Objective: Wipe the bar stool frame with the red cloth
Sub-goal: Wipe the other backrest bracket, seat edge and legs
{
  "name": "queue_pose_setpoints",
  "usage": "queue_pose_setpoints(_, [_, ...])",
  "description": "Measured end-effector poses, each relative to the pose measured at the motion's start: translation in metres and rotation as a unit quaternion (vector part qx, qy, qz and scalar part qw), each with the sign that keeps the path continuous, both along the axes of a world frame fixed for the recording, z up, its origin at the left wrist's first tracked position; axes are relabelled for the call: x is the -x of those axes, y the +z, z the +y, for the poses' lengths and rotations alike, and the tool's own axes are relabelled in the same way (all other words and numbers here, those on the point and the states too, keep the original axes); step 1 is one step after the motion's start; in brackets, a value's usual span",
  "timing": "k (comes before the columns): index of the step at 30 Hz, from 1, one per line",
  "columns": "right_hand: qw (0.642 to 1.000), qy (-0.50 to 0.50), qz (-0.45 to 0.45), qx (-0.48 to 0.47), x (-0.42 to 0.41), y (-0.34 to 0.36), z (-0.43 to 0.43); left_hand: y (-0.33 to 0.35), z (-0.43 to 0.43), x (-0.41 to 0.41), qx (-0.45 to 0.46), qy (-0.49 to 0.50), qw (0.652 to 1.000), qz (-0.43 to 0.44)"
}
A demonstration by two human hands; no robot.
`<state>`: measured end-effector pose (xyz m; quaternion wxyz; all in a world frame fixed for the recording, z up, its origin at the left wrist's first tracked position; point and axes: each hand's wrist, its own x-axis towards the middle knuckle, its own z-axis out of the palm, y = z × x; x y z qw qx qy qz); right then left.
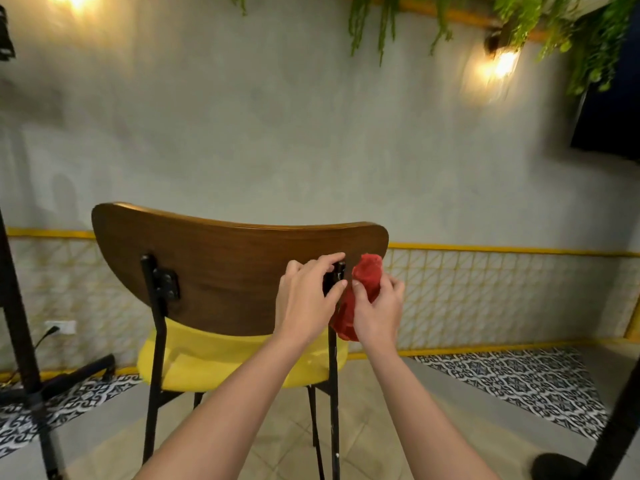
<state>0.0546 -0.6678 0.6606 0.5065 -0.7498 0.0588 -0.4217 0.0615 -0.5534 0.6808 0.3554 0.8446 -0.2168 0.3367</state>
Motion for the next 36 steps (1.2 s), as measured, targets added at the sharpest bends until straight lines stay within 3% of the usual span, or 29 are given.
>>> queue_pose_setpoints(4, [1.000, 0.001, -0.011, -0.015, -0.016, -0.002, -0.005, 0.000, 0.005, -0.018, -0.052, 0.013, 0.998, -0.037])
queue_pose_setpoints(8, [0.999, 0.016, -0.042, -0.027, -0.025, -0.002, 0.000, 0.000, 0.004, -0.022, -0.033, -0.018, 0.998, -0.054])
queue_pose_setpoints(12, [0.996, -0.021, -0.075, 0.048, -0.029, -0.005, 0.006, 0.003, 0.009, -0.025, -0.025, -0.025, 0.998, -0.046])
queue_pose_setpoints(21, [0.997, -0.009, -0.060, 0.042, -0.033, -0.003, 0.008, 0.001, 0.010, -0.024, -0.026, -0.007, 0.999, -0.046])
queue_pose_setpoints(26, [0.992, 0.014, -0.035, 0.124, -0.026, 0.002, -0.008, -0.005, 0.005, -0.020, -0.033, 0.030, 0.998, -0.049])
queue_pose_setpoints(31, [0.979, 0.008, -0.098, 0.179, -0.022, 0.019, -0.017, -0.011, 0.006, -0.015, -0.058, 0.057, 0.995, -0.060])
queue_pose_setpoints(36, [0.968, 0.020, -0.051, 0.244, -0.020, 0.010, -0.009, -0.014, 0.006, -0.011, -0.053, 0.066, 0.996, -0.037])
